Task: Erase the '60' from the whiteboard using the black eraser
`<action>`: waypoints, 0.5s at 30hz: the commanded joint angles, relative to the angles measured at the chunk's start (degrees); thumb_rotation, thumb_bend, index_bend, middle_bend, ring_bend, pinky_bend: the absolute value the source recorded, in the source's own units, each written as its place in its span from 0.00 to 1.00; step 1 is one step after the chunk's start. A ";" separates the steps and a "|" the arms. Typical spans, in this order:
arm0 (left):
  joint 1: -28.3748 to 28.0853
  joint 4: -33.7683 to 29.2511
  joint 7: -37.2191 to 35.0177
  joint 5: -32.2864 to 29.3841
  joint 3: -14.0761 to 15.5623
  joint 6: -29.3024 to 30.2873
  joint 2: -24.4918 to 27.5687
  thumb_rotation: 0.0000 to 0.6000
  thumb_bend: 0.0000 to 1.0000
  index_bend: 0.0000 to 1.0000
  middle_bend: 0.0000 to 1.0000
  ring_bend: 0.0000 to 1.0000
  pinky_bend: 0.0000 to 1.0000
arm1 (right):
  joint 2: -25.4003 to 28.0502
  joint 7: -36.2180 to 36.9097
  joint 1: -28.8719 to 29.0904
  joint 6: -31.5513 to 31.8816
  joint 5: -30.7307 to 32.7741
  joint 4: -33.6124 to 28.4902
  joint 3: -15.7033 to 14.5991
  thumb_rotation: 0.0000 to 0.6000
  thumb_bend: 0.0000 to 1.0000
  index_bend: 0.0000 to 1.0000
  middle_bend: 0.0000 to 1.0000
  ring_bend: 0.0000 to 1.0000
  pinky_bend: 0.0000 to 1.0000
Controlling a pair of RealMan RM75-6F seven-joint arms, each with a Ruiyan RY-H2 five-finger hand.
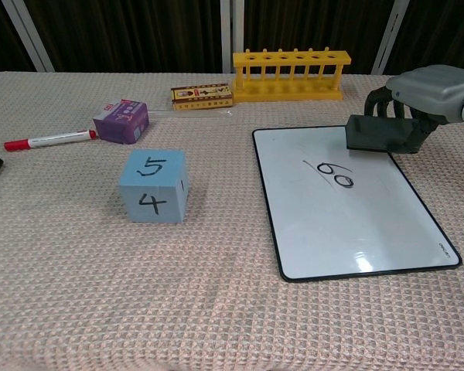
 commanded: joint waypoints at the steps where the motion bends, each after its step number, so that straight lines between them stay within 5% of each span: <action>1: 0.00 0.04 -0.02 -0.08 0.02 -0.11 0.06 0.73 0.13 0.08 0.06 0.10 0.20 | 0.10 1.25 -0.61 1.59 -2.28 -0.06 -0.20 1.00 0.36 0.68 0.65 0.56 0.64; 15: 0.07 0.61 -0.51 -0.21 0.10 -0.25 -0.27 0.74 0.13 0.08 0.06 0.10 0.20 | 4.21 4.98 -3.15 4.60 -14.55 -10.48 -5.50 1.00 0.38 0.82 0.73 0.64 0.74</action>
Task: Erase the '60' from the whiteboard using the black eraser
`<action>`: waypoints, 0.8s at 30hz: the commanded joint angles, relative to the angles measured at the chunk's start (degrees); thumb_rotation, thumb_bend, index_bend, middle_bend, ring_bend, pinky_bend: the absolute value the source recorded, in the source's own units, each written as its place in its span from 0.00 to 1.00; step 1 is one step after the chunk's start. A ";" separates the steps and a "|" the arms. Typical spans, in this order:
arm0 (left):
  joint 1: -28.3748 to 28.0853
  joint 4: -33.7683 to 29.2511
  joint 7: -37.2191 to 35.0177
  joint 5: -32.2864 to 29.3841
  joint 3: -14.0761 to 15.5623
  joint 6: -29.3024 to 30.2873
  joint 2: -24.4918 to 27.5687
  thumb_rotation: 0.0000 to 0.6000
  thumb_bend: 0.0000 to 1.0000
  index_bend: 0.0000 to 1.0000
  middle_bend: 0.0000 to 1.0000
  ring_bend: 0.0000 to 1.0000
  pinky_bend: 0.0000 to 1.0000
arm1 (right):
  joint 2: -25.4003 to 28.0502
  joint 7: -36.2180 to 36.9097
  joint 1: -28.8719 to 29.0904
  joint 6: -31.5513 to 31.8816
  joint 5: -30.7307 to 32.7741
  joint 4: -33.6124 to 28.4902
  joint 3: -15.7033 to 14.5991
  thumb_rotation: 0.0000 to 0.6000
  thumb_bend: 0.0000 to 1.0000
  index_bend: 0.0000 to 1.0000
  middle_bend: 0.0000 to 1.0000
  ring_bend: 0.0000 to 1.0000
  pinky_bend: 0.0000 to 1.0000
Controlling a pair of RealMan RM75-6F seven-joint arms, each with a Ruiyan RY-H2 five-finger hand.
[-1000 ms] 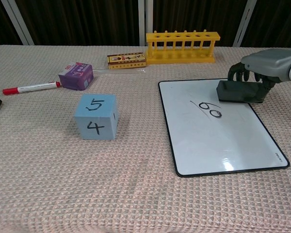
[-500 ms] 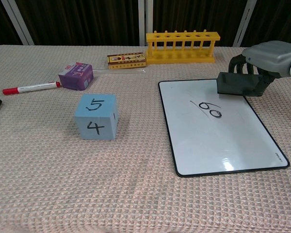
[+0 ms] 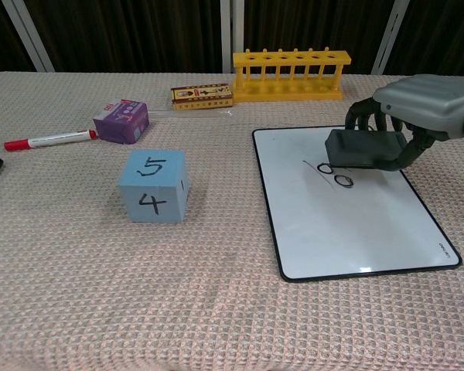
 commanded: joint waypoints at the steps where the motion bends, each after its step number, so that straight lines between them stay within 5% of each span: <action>1: -0.07 0.12 -0.11 0.03 0.00 -0.12 -0.06 0.74 0.13 0.08 0.06 0.10 0.20 | 0.68 -0.03 -0.94 1.24 -3.69 -2.19 -2.19 1.00 0.38 0.82 0.74 0.64 0.74; 11: -0.02 0.81 -1.01 -0.03 0.04 -0.21 -0.09 0.73 0.13 0.08 0.06 0.10 0.20 | -0.83 -5.90 -1.66 1.69 -6.42 -2.52 -3.47 1.00 0.38 0.84 0.75 0.65 0.75; 24: 0.12 2.55 -3.33 -0.41 -0.13 -0.32 -0.01 0.74 0.13 0.08 0.06 0.10 0.20 | -4.59 -8.30 -1.18 -0.34 -3.55 1.31 -0.86 1.00 0.38 0.84 0.75 0.65 0.75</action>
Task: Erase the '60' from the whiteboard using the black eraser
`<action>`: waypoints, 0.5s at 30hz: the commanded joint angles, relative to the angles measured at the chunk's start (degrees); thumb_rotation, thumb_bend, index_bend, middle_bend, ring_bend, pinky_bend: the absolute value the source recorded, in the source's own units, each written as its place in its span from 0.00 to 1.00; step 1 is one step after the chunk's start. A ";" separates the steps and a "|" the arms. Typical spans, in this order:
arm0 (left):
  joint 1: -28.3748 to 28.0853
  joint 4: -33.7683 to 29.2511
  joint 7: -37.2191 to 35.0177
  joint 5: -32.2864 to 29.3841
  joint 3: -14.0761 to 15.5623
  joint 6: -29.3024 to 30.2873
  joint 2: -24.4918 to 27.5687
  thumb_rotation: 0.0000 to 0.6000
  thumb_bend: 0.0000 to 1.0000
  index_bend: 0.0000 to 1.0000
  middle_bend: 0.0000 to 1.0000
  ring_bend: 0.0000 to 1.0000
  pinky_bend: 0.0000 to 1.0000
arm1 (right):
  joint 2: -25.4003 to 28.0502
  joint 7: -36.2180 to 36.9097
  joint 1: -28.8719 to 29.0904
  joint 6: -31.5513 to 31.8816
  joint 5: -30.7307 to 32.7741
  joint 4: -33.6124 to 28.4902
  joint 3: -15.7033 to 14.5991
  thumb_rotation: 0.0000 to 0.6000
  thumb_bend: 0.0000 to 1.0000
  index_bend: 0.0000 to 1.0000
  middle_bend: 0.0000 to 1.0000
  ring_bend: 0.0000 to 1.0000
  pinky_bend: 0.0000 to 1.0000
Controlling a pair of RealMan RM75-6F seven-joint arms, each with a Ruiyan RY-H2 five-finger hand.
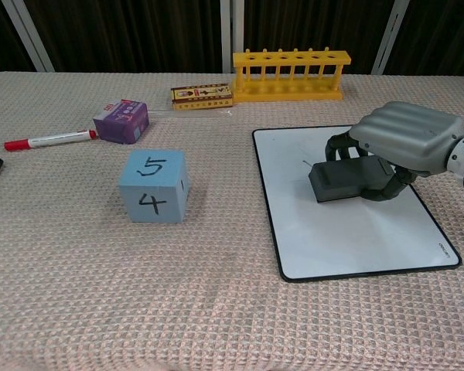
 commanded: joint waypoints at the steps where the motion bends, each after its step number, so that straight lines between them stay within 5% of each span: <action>1: 0.11 0.41 -0.50 -0.17 -0.04 0.02 0.08 0.73 0.13 0.08 0.06 0.10 0.20 | -0.81 0.26 0.20 -0.82 1.06 0.71 0.71 1.00 0.38 0.84 0.75 0.65 0.75; 15: 0.58 2.52 -2.80 -0.57 0.15 -0.23 0.32 0.74 0.13 0.08 0.06 0.10 0.20 | -6.31 0.13 2.21 -1.68 1.95 7.59 3.48 1.00 0.38 0.84 0.75 0.65 0.75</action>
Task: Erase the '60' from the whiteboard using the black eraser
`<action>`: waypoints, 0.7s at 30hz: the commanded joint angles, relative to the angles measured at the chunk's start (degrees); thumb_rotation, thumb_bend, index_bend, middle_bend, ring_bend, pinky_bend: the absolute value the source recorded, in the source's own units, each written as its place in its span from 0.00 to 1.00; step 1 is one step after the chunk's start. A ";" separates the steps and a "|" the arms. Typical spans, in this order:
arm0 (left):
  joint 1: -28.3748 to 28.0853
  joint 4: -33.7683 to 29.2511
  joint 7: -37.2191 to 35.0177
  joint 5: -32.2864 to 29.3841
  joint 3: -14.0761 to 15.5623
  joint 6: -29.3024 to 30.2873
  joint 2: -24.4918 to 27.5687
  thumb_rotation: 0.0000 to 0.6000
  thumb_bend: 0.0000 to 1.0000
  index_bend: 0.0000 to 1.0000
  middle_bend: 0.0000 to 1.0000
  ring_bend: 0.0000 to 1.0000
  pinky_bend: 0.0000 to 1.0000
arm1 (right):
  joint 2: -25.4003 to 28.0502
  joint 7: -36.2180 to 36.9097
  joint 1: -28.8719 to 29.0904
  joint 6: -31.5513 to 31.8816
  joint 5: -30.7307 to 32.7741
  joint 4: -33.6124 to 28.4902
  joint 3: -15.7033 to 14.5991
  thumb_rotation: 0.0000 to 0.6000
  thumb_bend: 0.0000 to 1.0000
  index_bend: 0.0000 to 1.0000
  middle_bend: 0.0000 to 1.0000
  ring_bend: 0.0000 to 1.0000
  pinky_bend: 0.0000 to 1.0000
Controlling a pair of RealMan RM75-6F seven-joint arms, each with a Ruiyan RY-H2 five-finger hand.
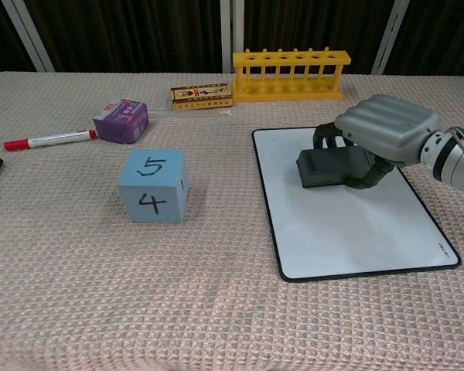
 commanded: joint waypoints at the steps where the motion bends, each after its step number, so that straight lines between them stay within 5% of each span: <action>1: 0.15 0.19 -0.15 -0.12 0.13 -0.11 0.22 0.74 0.13 0.08 0.06 0.10 0.20 | -1.43 0.02 0.77 -0.14 0.03 1.72 0.87 1.00 0.38 0.84 0.75 0.65 0.75; 21: -0.11 1.45 -1.68 -2.23 -0.35 -2.51 1.62 0.74 0.13 0.08 0.06 0.10 0.20 | -12.25 0.89 7.74 -4.18 2.72 15.20 6.46 1.00 0.38 0.84 0.75 0.65 0.75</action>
